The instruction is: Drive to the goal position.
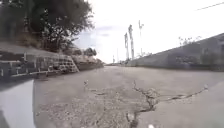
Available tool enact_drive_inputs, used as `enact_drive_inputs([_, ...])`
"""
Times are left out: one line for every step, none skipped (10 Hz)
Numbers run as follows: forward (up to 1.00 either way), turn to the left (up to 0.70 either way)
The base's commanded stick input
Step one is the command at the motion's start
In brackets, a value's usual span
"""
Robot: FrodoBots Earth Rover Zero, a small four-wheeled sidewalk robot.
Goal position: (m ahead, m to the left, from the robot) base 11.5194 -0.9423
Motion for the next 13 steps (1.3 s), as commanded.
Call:
enact_drive_inputs([0.7, 0.0])
enact_drive_inputs([0.7, 0.0])
enact_drive_inputs([0.7, 0.0])
enact_drive_inputs([0.7, 0.0])
enact_drive_inputs([0.7, 0.0])
enact_drive_inputs([0.7, 0.0])
enact_drive_inputs([0.7, 0.0])
enact_drive_inputs([0.7, 0.0])
enact_drive_inputs([0.7, 0.0])
enact_drive_inputs([0.7, 0.0])
enact_drive_inputs([0.7, 0.0])
enact_drive_inputs([0.7, 0.0])
enact_drive_inputs([0.7, 0.0])
